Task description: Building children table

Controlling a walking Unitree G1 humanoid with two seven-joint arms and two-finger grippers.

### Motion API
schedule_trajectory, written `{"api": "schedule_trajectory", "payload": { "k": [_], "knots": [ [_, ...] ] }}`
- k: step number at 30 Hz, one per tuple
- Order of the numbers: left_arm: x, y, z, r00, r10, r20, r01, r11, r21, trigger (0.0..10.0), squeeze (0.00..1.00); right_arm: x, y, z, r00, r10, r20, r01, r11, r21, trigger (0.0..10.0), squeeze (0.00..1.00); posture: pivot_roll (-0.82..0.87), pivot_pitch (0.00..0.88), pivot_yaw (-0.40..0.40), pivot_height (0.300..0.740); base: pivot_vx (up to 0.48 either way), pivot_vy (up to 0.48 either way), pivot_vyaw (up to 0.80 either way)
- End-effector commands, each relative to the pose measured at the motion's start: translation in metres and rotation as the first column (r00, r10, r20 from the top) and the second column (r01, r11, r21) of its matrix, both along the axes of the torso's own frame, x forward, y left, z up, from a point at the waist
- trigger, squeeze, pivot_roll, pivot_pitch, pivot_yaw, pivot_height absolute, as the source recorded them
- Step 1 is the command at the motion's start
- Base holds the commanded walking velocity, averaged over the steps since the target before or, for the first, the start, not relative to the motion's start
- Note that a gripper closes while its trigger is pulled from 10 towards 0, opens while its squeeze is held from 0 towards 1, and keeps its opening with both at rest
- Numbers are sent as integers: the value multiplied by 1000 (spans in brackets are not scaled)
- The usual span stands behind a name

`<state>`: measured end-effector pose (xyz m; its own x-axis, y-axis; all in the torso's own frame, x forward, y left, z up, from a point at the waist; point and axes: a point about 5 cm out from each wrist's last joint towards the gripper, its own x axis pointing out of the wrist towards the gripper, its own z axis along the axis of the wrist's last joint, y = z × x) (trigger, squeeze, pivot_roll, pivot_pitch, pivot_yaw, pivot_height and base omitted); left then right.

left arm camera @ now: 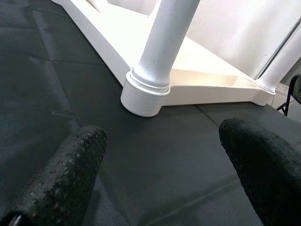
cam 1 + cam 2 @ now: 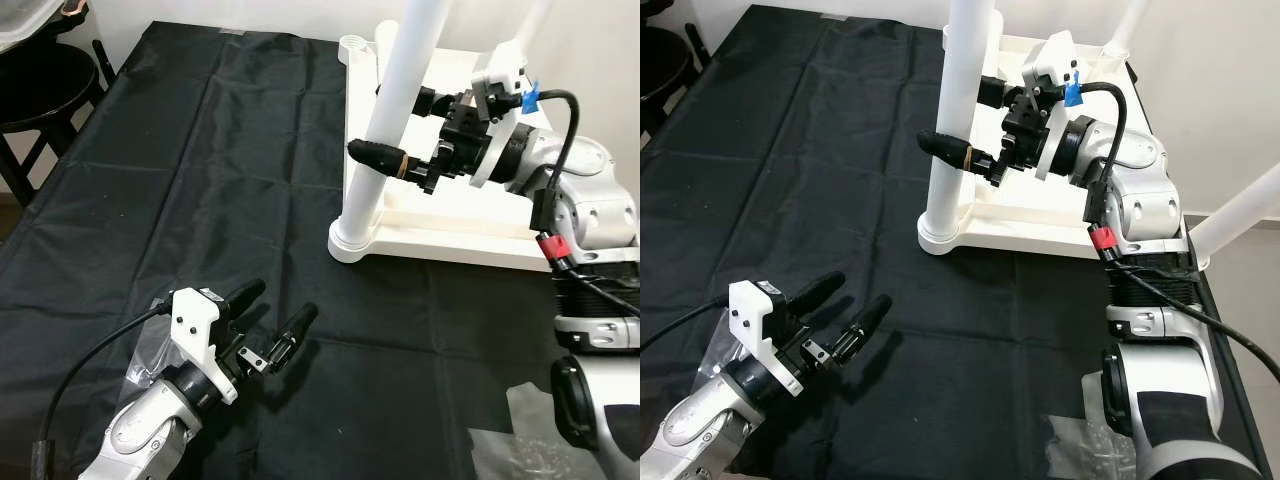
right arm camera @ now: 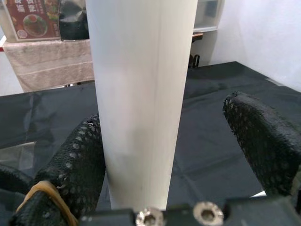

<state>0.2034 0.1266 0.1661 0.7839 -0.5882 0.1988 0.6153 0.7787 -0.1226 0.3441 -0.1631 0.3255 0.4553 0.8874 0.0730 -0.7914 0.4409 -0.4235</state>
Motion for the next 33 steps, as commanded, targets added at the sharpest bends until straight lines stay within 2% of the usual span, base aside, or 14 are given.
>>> {"api": "schedule_trajectory", "payload": {
  "k": [1, 3, 7, 13, 15, 16, 18, 19, 22, 24, 27, 33],
  "knots": [
    [-4, -2, 0, 1000, -11, -9, 11, 1000, -4, 10000, 0, 0, 2, -2, 1000, 16, 6, -15, 999, -32, 0, 0, 35, 294, -88, 740, 0, 0, 0],
    [-4, -2, 0, 1000, -12, -9, 12, 1000, -5, 10000, 0, 2, 4, -8, 1000, -20, -13, 20, 1000, -18, 0, 0, 31, 293, -89, 740, 0, 0, 0],
    [-3, -3, 0, 1000, -11, -8, 11, 1000, -7, 10000, 0, 3, 15, -38, 982, -153, -109, 161, 984, 71, 0, 0, 26, 290, -89, 740, 0, 0, 0],
    [-2, -3, 0, 1000, -11, -8, 11, 1000, -7, 10000, 0, 0, 24, -50, 966, -215, -142, 231, 966, 114, 0, 0, 23, 288, -88, 740, 0, 0, 0],
    [-1, -3, -1, 1000, -12, -7, 12, 1000, -6, 10000, 0, 0, 28, -57, 909, -382, -169, 409, 894, 184, 0, 0, 16, 277, -89, 740, 0, 0, 0],
    [-1, -3, -1, 1000, -12, -7, 12, 1000, -6, 10000, 0, 0, 28, -57, 909, -382, -169, 409, 894, 184, 0, 0, 16, 277, -89, 740, 0, 0, 0],
    [0, -2, -2, 1000, -11, -7, 11, 1000, -5, 10000, 0, -5, 35, -67, 852, -477, -217, 518, 829, 212, 0, 0, 11, 272, -93, 740, 0, 0, 0],
    [0, -2, -2, 1000, -11, -7, 11, 1000, -5, 10000, 0, -5, 35, -67, 852, -477, -217, 518, 829, 212, 0, 0, 11, 272, -93, 740, 0, 0, 0],
    [2, -3, -2, 1000, -10, -4, 10, 1000, -5, 10000, 0, -16, 49, -77, 866, -441, -234, 489, 844, 220, 0, 0, 13, 268, -90, 740, 0, 0, 0],
    [2, -3, -2, 1000, -10, -3, 10, 1000, -4, 10000, 0, -16, 49, -74, 870, -436, -230, 483, 845, 229, 0, 0, 13, 265, -93, 740, 0, 0, 0],
    [2, -2, -2, 1000, -9, -3, 9, 1000, -3, 10000, 0, -10, 40, -60, 873, -448, -195, 485, 840, 244, 0, 0, 14, 257, -96, 740, 0, 0, 0],
    [2, -1, -2, 1000, -7, -2, 7, 1000, -1, 10000, 0, -13, 41, -58, 862, -471, -185, 505, 829, 242, 0, 0, 15, 259, -95, 740, 0, 0, 0]
  ]
}}
